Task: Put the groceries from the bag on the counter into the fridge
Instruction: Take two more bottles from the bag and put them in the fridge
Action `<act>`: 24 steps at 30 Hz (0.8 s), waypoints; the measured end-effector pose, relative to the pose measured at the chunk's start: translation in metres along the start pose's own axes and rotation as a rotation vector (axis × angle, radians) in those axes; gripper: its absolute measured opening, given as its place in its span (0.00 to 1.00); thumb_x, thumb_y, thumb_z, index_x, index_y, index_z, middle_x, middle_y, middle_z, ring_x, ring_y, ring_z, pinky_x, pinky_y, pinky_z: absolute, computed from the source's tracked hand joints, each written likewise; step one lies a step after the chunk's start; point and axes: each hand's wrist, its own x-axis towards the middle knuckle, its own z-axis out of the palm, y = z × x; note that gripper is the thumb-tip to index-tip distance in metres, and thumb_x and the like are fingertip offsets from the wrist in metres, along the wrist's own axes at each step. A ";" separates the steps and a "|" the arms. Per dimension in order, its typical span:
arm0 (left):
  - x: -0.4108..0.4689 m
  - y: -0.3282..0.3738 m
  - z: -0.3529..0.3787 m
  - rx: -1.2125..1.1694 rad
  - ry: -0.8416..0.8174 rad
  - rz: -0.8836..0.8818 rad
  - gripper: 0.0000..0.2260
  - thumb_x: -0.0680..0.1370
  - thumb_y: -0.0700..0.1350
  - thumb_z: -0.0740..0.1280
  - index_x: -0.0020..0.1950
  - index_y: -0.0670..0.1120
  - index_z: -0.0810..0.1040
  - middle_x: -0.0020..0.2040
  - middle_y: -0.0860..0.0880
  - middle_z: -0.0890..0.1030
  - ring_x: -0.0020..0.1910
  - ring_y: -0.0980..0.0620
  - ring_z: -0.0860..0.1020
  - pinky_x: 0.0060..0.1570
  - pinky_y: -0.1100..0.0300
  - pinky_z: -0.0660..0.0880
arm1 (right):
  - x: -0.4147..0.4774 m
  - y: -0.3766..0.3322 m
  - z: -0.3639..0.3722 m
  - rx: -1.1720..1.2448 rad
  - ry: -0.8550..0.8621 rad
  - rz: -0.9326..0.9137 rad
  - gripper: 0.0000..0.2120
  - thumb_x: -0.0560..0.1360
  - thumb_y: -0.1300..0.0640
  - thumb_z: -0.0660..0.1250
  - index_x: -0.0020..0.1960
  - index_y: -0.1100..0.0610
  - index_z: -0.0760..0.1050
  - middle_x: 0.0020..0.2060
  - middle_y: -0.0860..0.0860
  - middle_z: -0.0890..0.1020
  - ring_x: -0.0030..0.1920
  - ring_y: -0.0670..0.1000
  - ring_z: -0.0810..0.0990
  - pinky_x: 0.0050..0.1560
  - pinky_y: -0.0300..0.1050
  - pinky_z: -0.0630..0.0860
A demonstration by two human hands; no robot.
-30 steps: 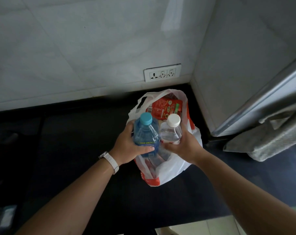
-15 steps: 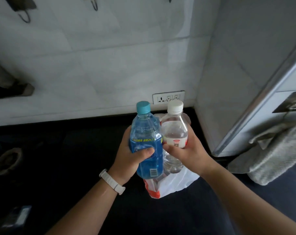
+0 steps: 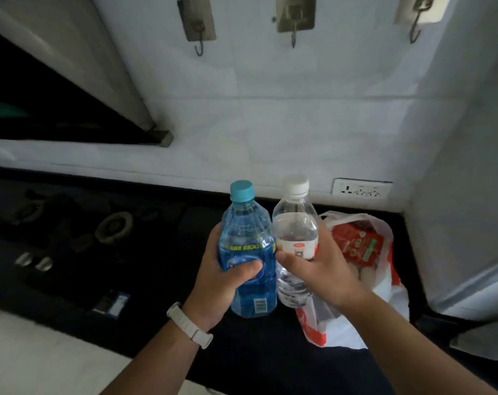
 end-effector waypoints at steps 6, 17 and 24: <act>-0.036 0.022 -0.087 -0.011 0.201 0.041 0.33 0.63 0.43 0.74 0.67 0.45 0.69 0.54 0.49 0.83 0.53 0.48 0.83 0.48 0.59 0.79 | 0.024 -0.019 0.096 0.029 -0.169 -0.027 0.32 0.68 0.46 0.77 0.66 0.55 0.69 0.55 0.54 0.82 0.56 0.55 0.82 0.56 0.60 0.79; -0.145 0.060 -0.287 -0.060 0.489 0.097 0.32 0.63 0.44 0.76 0.67 0.51 0.71 0.58 0.44 0.82 0.57 0.42 0.81 0.51 0.50 0.80 | 0.020 -0.058 0.331 0.018 -0.440 -0.032 0.27 0.66 0.55 0.76 0.62 0.49 0.71 0.50 0.46 0.83 0.51 0.44 0.83 0.45 0.35 0.78; -0.233 0.071 -0.392 -0.084 0.693 0.124 0.35 0.63 0.45 0.76 0.69 0.46 0.69 0.58 0.43 0.82 0.56 0.43 0.82 0.49 0.52 0.80 | -0.004 -0.071 0.476 0.073 -0.652 -0.043 0.30 0.67 0.57 0.77 0.65 0.55 0.70 0.53 0.55 0.83 0.52 0.53 0.84 0.49 0.47 0.82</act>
